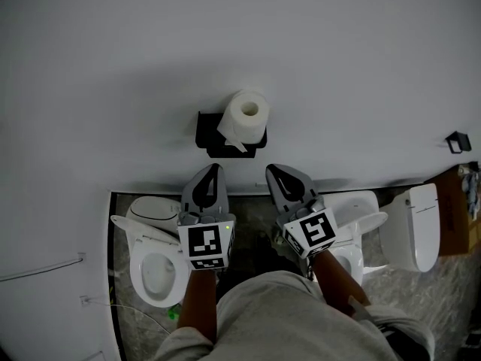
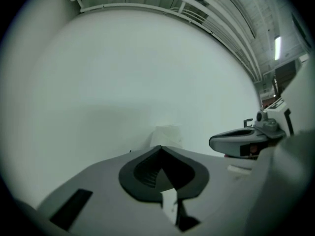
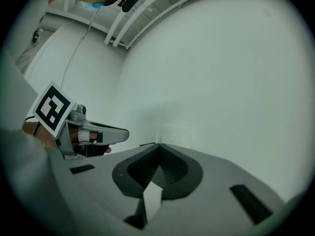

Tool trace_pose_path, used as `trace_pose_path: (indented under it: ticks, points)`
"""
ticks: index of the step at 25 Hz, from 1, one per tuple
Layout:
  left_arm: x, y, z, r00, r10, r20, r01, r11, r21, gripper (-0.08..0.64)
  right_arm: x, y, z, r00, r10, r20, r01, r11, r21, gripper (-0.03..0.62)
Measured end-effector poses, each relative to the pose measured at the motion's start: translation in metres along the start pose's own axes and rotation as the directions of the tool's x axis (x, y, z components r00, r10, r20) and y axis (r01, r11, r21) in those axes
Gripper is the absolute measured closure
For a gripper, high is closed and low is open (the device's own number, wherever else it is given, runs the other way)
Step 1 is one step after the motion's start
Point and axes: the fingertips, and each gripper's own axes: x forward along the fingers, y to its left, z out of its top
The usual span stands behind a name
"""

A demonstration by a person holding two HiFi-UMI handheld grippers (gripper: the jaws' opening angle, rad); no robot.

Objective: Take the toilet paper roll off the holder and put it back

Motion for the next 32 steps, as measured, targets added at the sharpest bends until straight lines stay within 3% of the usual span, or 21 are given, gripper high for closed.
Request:
trace_pose_path:
  ticks: [13, 19, 24, 32]
  points:
    - [-0.066, 0.0, -0.005, 0.998, -0.042, 0.041, 0.041, 0.999, 0.017, 0.551, -0.051, 0.036, 0.017, 0.994, -0.103, 0.031, 0.105, 0.994, -0.043, 0.588]
    - [-0.091, -0.011, 0.003, 0.992, -0.071, 0.102, 0.072, 0.997, -0.015, 0.551, -0.094, 0.041, 0.03, 0.98, -0.189, 0.057, 0.191, 0.98, -0.047, 0.588]
    - [-0.105, -0.014, -0.007, 0.993, -0.081, 0.09, 0.084, 0.996, -0.03, 0.551, -0.114, 0.044, 0.031, 0.969, -0.239, 0.062, 0.242, 0.969, -0.055, 0.588]
    - [-0.13, 0.004, -0.004, 0.993, -0.058, 0.101, 0.06, 0.998, -0.018, 0.551, -0.12, 0.056, 0.041, 0.964, -0.257, 0.074, 0.263, 0.962, -0.08, 0.589]
